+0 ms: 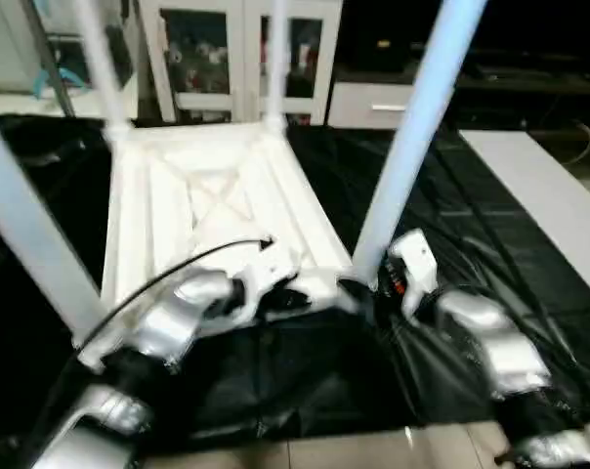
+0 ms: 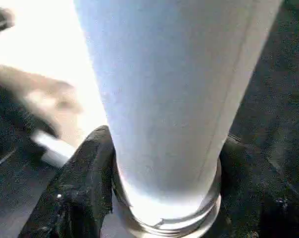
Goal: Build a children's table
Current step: Rotate leg to tighten
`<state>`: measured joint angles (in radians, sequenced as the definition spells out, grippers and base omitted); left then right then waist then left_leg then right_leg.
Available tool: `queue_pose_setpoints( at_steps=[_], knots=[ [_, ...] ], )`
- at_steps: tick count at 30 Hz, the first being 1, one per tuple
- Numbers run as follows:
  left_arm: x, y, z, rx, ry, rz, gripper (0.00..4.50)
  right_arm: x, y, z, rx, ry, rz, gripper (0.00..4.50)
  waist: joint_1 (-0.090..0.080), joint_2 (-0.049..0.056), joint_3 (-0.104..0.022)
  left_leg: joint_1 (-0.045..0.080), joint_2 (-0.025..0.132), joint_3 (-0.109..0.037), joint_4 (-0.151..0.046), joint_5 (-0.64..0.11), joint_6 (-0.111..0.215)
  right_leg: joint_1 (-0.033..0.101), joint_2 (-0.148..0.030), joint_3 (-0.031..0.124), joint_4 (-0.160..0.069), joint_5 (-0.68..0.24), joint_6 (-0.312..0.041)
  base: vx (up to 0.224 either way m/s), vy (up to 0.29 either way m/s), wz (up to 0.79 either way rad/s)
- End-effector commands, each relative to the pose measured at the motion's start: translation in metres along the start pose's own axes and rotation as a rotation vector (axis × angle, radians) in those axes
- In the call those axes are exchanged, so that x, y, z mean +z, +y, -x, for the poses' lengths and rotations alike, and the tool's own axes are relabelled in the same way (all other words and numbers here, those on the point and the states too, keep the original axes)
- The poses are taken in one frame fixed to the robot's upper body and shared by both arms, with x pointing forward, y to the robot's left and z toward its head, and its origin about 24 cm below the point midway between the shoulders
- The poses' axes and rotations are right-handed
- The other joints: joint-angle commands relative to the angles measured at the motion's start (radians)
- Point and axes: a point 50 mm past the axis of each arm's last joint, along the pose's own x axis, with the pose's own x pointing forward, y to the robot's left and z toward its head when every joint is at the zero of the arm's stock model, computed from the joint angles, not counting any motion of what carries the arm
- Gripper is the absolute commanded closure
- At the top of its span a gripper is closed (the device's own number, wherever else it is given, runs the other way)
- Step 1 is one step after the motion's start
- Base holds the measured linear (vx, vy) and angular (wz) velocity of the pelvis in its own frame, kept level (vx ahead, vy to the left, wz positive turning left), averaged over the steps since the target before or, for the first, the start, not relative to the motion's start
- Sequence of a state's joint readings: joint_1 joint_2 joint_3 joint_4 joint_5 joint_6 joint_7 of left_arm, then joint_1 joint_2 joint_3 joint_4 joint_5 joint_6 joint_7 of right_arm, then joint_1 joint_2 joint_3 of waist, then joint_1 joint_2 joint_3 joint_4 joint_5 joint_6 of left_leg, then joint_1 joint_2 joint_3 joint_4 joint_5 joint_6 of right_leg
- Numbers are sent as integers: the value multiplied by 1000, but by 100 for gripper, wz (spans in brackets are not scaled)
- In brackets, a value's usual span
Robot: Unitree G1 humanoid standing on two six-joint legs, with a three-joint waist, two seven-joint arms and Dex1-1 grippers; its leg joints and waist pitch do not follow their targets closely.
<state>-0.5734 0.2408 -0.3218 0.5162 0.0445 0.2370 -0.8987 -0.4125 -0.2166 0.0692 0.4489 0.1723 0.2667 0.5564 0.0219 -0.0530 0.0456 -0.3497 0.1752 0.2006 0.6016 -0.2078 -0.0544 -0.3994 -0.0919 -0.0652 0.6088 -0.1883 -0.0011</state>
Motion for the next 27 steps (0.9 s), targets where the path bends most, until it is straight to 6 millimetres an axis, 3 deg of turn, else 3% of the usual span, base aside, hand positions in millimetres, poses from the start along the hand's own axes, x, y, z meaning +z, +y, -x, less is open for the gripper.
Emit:
queue_pose_setpoints(
  at_steps=[1,4,7,8,10,11,12,15,17,20,22,23,25,26,27],
  knots=[
    [5,2,-17,120,-33,74,450,-4,4,-14,-126,37,-44,185,-6,-7,-43,12,51,-39,-83,-342,-26,14,-66,43,-116,-574,-100,0,0,0],
    [15,9,-29,233,-36,83,450,-2,13,-30,-232,45,-98,185,-5,-8,-45,10,52,-42,-84,-329,-20,18,-68,42,-117,-554,-99,0,0,0],
    [21,10,-35,267,-47,74,450,0,18,-38,-281,52,-98,185,-3,-5,-49,8,54,-39,-87,-303,-17,19,-65,45,-108,-452,-121,0,0,0],
    [22,9,-37,262,-53,69,450,0,19,-40,-293,54,-94,186,-3,-2,-52,1,56,-37,-89,-265,-10,27,-65,47,-98,-359,-146,0,0,0],
    [23,6,-39,241,-56,68,450,1,22,-43,-278,51,-85,186,-2,-4,-53,1,56,-34,-88,-253,-4,28,-65,48,-95,-323,-158,0,0,0],
    [22,5,-39,226,-53,63,450,2,24,-44,-271,38,-85,186,0,5,-54,4,55,-31,-86,-253,1,27,-65,49,-94,-299,-171,0,0,0],
    [21,5,-39,218,-52,62,450,3,24,-45,-269,30,-85,186,1,2,-54,0,54,-30,-86,-245,10,32,-65,49,-91,-284,-179,0,0,0],
    [20,4,-39,205,-51,63,450,6,26,-45,-252,6,-75,186,7,5,-54,1,53,-29,-85,-237,21,32,-66,50,-92,-288,-184,0,0,0],
    [12,-3,-31,103,-46,23,450,17,24,-36,-179,-71,-22,186,13,1,-55,0,56,-29,-85,-234,29,35,-69,50,-95,-314,-175,0,0,0],
    [7,-6,-23,49,-39,4,450,20,20,-30,-158,-85,-6,116,11,3,-55,-7,58,-29,-87,-194,45,39,-66,50,-85,-262,-185,0,0,0],
    [2,-10,-15,-2,-31,-12,450,21,15,-22,-122,-93,8,107,11,5,-55,-2,59,-28,-87,-199,43,36,-64,49,-87,-268,-189,0,0,0],
    [0,-12,-10,-35,-32,-23,450,22,12,-17,-88,-96,14,107,10,4,-55,-7,60,-28,-87,-192,44,38,-66,50,-84,-264,-192,0,0,0],
    [-1,-13,-8,-44,-31,-24,450,23,12,-15,-75,-97,17,74,11,5,-56,-2,62,-27,-87,-186,47,36,-64,52,-82,-246,-198,0,0,0],
    [-4,-18,3,-120,-35,-39,450,23,8,2,39,-89,57,71,14,6,-56,-1,63,-26,-86,-177,50,37,-62,51,-79,-221,-206,0,0,0],
    [-4,-19,6,-137,-38,-45,450,22,7,6,61,-85,68,71,17,7,-56,-1,66,-27,-86,-169,56,40,-63,52,-76,-197,-208,0,0,0]
  ],
)
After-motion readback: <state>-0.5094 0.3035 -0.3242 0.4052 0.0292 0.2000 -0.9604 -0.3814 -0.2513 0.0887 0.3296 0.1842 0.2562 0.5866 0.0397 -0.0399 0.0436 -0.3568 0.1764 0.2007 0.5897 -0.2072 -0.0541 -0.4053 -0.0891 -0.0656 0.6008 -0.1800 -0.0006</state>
